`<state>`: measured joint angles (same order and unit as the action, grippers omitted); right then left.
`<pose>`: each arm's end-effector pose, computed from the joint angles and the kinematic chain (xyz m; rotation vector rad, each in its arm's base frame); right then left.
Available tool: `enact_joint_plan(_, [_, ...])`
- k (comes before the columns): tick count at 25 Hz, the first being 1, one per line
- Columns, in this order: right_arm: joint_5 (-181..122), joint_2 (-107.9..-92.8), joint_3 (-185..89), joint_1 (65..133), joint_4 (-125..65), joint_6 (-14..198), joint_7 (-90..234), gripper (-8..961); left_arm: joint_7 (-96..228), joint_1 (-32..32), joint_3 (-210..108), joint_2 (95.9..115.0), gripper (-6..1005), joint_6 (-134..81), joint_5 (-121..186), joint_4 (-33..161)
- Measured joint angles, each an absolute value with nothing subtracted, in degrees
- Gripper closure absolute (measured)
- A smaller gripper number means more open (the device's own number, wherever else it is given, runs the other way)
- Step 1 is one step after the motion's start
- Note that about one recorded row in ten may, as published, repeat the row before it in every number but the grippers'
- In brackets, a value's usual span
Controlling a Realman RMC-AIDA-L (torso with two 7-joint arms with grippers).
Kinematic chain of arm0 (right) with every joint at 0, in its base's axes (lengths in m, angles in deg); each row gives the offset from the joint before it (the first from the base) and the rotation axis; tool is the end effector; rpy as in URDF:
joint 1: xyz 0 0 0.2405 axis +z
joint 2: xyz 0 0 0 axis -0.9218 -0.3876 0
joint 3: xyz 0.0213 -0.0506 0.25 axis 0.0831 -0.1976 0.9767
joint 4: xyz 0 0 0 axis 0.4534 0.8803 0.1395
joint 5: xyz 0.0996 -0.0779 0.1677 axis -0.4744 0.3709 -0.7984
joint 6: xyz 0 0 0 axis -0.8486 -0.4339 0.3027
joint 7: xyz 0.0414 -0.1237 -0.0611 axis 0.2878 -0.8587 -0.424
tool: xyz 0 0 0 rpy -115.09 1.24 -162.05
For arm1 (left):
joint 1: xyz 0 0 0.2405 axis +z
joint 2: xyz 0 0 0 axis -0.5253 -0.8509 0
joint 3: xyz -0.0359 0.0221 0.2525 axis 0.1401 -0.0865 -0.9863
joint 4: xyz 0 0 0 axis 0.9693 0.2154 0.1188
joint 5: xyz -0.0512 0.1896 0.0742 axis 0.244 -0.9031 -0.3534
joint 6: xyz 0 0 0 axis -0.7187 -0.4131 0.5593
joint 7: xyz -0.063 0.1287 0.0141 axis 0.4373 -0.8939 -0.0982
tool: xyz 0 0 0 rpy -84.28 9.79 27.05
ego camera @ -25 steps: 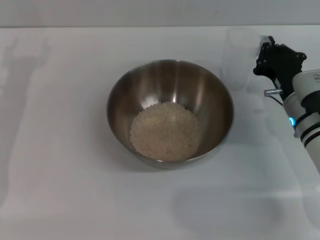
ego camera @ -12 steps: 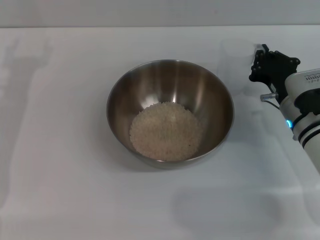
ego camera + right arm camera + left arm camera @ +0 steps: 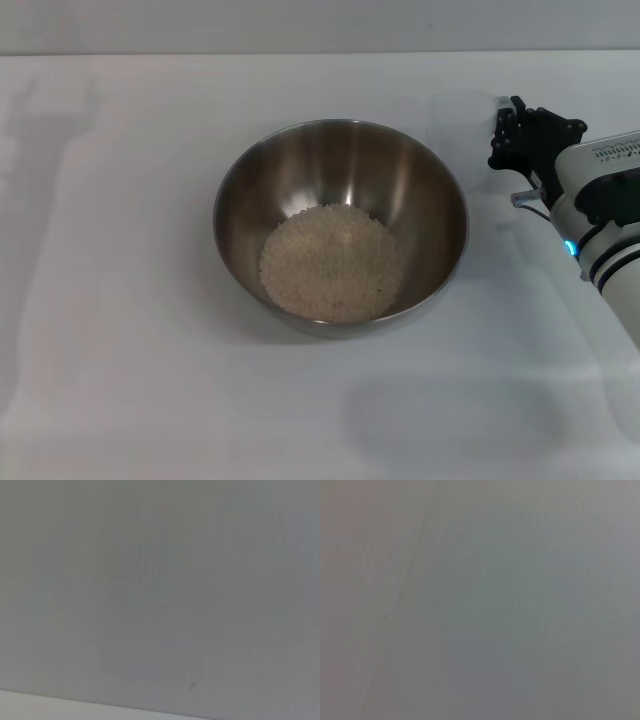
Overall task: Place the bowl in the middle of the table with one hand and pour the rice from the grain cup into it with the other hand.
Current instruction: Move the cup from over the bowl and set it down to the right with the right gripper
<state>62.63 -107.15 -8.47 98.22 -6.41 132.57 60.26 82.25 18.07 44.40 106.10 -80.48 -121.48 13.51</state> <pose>0.2883 0.3604 -0.0715 -1.7372 0.6251 0.5188 -0.2487 0.3585 0.1230 -1.2654 -0.2530 -1.1411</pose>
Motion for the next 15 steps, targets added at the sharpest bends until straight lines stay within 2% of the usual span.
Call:
enact_joint_plan(9, [62.7,-107.1,-10.97,98.73,-7.39,132.52,60.52,847,82.25,18.08,44.69,106.01,189,-80.81,-121.48,13.47])
enact_joint_plan(15, [62.7,-107.16,-11.06,98.52,-8.06,132.52,60.55,759,82.25,18.14,44.66,105.99,189,-80.92,-121.48,13.35])
